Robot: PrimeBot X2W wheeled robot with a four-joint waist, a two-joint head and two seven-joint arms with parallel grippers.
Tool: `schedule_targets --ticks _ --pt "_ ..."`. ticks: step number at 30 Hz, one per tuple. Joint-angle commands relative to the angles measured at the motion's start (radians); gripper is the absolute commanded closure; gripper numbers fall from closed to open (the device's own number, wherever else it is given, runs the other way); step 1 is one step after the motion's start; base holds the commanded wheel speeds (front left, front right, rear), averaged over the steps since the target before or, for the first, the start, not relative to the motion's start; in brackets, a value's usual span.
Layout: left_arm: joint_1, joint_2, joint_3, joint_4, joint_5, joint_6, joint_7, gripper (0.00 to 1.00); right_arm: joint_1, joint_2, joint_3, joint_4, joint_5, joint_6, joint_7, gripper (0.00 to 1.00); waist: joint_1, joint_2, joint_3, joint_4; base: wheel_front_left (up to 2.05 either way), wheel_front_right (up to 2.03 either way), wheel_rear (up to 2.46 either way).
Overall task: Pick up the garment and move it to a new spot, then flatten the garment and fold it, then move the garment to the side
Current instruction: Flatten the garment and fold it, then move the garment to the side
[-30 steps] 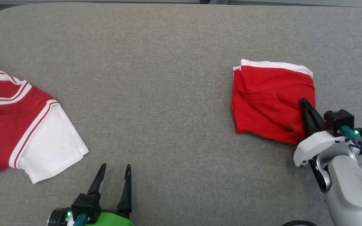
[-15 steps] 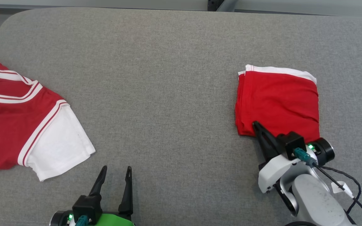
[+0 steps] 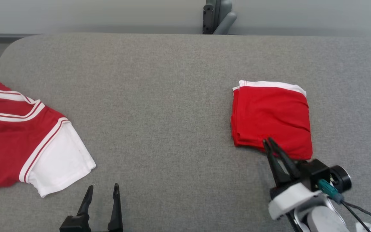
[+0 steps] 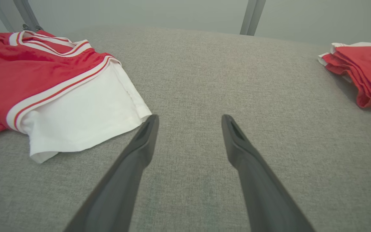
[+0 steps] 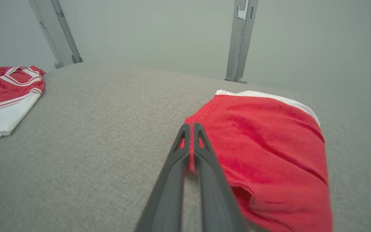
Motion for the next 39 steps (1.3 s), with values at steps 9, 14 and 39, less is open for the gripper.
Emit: schedule_targets --ticks 9,14,39 --pt "0.07 0.004 0.074 -0.022 0.047 -0.038 0.0 0.0 0.275 -0.026 -0.251 -0.147 -0.098 -0.001 -0.003 0.0 0.0 0.0 -0.136 -0.067 0.0 0.0 0.0" --pt "0.087 0.003 0.106 -0.029 0.051 -0.057 0.0 0.0 0.329 -0.028 -0.313 -0.157 -0.105 -0.001 -0.003 0.0 0.0 0.0 -0.154 -0.08 0.0 0.0 0.0" --pt "0.139 0.003 0.124 -0.059 0.032 -0.089 0.0 0.0 0.328 0.031 -0.431 -0.081 0.008 -0.001 -0.003 0.0 0.0 0.0 -0.178 -0.104 0.0 0.0 0.0"
